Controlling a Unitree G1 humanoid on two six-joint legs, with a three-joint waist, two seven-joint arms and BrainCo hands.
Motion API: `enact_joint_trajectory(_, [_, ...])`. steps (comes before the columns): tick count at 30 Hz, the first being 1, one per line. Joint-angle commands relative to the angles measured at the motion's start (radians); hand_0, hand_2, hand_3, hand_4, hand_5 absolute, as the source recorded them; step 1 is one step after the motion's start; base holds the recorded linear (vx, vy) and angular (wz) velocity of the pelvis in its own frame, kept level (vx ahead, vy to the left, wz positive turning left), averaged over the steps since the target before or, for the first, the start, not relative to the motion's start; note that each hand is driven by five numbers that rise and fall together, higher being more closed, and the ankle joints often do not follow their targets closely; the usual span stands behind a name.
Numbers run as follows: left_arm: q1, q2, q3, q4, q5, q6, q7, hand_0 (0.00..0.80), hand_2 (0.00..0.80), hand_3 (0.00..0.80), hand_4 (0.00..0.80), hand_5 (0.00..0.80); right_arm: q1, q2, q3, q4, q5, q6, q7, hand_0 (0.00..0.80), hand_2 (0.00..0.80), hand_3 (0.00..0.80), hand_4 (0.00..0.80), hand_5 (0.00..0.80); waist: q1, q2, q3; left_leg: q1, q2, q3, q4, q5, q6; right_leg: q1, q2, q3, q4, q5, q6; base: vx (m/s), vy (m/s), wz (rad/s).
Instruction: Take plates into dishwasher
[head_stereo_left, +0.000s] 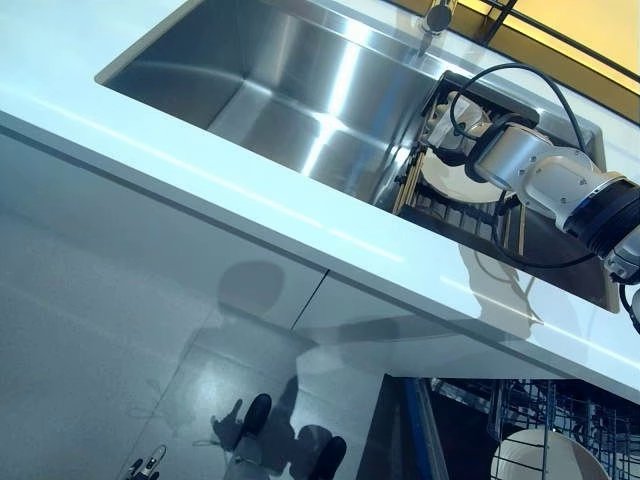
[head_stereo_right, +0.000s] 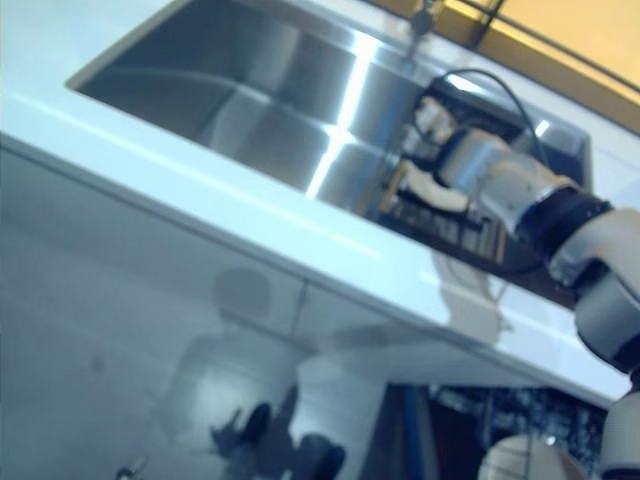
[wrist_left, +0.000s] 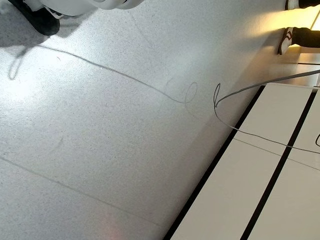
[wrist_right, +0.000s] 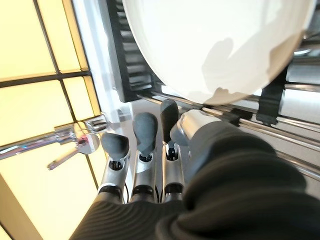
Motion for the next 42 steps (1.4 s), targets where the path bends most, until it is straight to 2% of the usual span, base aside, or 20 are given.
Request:
enact_joint_trajectory(1, [0.041, 0.029, 0.021, -0.007, -0.012, -0.022, -0.012, 0.000, 0.000, 0.000, 0.000, 0.000, -0.113, -0.046, 0.047, 0.052, 0.093, 0.093, 0.025, 0.800, 0.800, 0.800, 0.800, 0.800, -0.003, -0.046, -0.006, 0.023, -0.019, 0.068, -0.045, -0.005, 0.020, 0.006, -0.099, 0.007, -0.003, 0.072, 0.128, -0.031, 0.018, -0.03])
enact_joint_trajectory(3, [0.041, 0.019, 0.020, -0.004, -0.002, -0.022, -0.015, 0.000, 0.000, 0.000, 0.000, 0.000, -0.095, -0.051, 0.047, 0.070, 0.111, 0.110, 0.053, 0.800, 0.800, 0.800, 0.800, 0.800, -0.008, -0.037, -0.014, 0.034, -0.018, 0.071, -0.045, -0.010, 0.020, 0.013, -0.099, 0.010, -0.003, 0.071, 0.127, -0.014, 0.014, -0.04])
enact_joint_trajectory(7, [0.035, 0.017, 0.009, 0.001, -0.002, -0.025, -0.018, 0.000, 0.000, 0.000, 0.000, 0.000, -0.075, -0.069, 0.047, 0.100, 0.139, 0.106, 0.027, 0.800, 0.800, 0.800, 0.800, 0.800, -0.014, -0.036, -0.028, 0.045, -0.017, 0.074, -0.045, -0.017, 0.021, 0.020, -0.100, 0.015, -0.003, 0.068, 0.127, -0.008, 0.000, -0.03])
enact_joint_trajectory(8, [0.033, 0.017, 0.005, 0.003, -0.004, -0.025, -0.018, 0.000, 0.000, 0.000, 0.000, 0.000, -0.073, -0.075, 0.047, 0.107, 0.174, 0.108, 0.011, 0.464, 0.464, 0.464, 0.464, 0.464, -0.017, -0.035, -0.034, 0.050, -0.016, 0.078, -0.045, -0.020, 0.021, 0.024, -0.100, 0.017, -0.003, 0.067, 0.128, 0.000, 0.000, 0.00])
enact_joint_trajectory(9, [0.031, 0.014, 0.004, 0.006, -0.004, -0.026, -0.019, 0.000, 0.000, 0.000, 0.000, 0.000, -0.073, -0.076, 0.047, 0.108, 0.196, 0.114, 0.002, 0.000, 0.000, 0.000, 0.000, 0.000, -0.019, -0.032, -0.038, 0.053, -0.016, 0.079, -0.045, -0.021, 0.022, 0.025, -0.100, 0.018, -0.003, 0.067, 0.127, -0.007, -0.006, -0.03])
enact_joint_trajectory(12, [0.023, -0.002, -0.004, 0.019, 0.002, -0.034, -0.017, 0.000, 0.000, 0.000, 0.000, 0.000, -0.073, -0.073, 0.047, 0.134, 0.226, 0.121, -0.006, 0.000, 0.000, 0.000, 0.000, 0.000, -0.026, -0.020, -0.055, 0.065, -0.015, 0.081, -0.045, -0.027, 0.024, 0.032, -0.101, 0.024, -0.003, 0.066, 0.127, -0.010, -0.009, -0.04])
enact_joint_trajectory(17, [0.026, -0.044, -0.009, 0.019, 0.023, -0.034, -0.008, 0.000, 0.000, 0.000, 0.000, 0.000, -0.058, -0.089, 0.042, 0.170, 0.415, 0.146, 0.008, 0.000, 0.000, 0.000, 0.000, 0.000, -0.041, 0.014, -0.093, 0.094, -0.015, 0.096, -0.045, -0.044, 0.024, 0.050, -0.104, 0.037, -0.003, 0.060, 0.127, 0.019, 0.012, -0.07])
enact_joint_trajectory(19, [0.026, -0.046, -0.008, 0.014, 0.022, -0.034, -0.006, 0.000, 0.000, 0.000, 0.000, 0.000, -0.047, -0.092, 0.030, 0.164, 0.441, 0.152, 0.021, 0.000, 0.000, 0.000, 0.000, 0.000, -0.043, 0.016, -0.095, 0.097, -0.015, 0.100, -0.045, -0.046, 0.025, 0.052, -0.104, 0.040, -0.003, 0.059, 0.126, 0.007, 0.017, -0.04])
enact_joint_trajectory(23, [0.016, -0.057, -0.018, 0.014, 0.007, -0.041, -0.002, 0.000, 0.000, 0.000, 0.000, 0.000, 0.018, -0.086, -0.032, 0.166, 0.507, 0.158, 0.004, 0.000, 0.000, 0.000, 0.000, 0.000, -0.045, 0.026, -0.093, 0.099, -0.015, 0.103, -0.045, -0.049, 0.025, 0.050, -0.105, 0.045, -0.003, 0.059, 0.125, -0.022, 0.019, -0.08])
enact_joint_trajectory(27, [0.020, -0.084, -0.038, 0.010, -0.016, -0.066, -0.011, 0.000, 0.000, 0.000, 0.000, 0.000, 0.137, -0.071, -0.147, 0.180, 0.610, 0.154, -0.025, 0.000, 0.000, 0.000, 0.000, 0.000, -0.037, 0.057, -0.071, 0.090, -0.018, 0.096, -0.045, -0.045, 0.027, 0.040, -0.110, 0.045, -0.003, 0.059, 0.120, -0.049, 0.010, -0.06])
enact_joint_trajectory(31, [0.024, -0.095, -0.050, 0.009, -0.020, -0.080, -0.031, 0.000, 0.000, 0.000, 0.000, 0.000, 0.191, -0.067, -0.192, 0.207, 0.617, 0.113, -0.035, 0.000, 0.000, 0.000, 0.000, 0.000, -0.033, 0.074, -0.055, 0.078, -0.022, 0.091, -0.045, -0.038, 0.027, 0.031, -0.114, 0.038, -0.003, 0.062, 0.117, -0.038, -0.005, -0.01])
enact_joint_trajectory(37, [0.022, -0.102, -0.051, 0.012, -0.026, -0.092, -0.042, 0.000, 0.000, 0.000, 0.000, 0.000, 0.232, -0.060, -0.224, 0.194, 0.591, 0.103, -0.055, 0.000, 0.000, 0.000, 0.000, 0.000, -0.034, 0.084, -0.044, 0.072, -0.024, 0.093, -0.045, -0.035, 0.027, 0.025, -0.117, 0.036, -0.003, 0.063, 0.115, 0.000, 0.000, 0.00])
enact_joint_trajectory(42, [0.013, -0.114, -0.057, -0.002, -0.027, -0.092, -0.034, 0.000, 0.000, 0.000, 0.000, 0.000, 0.267, -0.054, -0.257, 0.154, 0.541, 0.097, -0.128, 0.000, 0.000, 0.000, 0.000, 0.000, -0.040, 0.097, -0.030, 0.065, -0.026, 0.097, -0.045, -0.030, 0.029, 0.016, -0.119, 0.039, -0.003, 0.067, 0.114, -0.007, 0.000, 0.00])
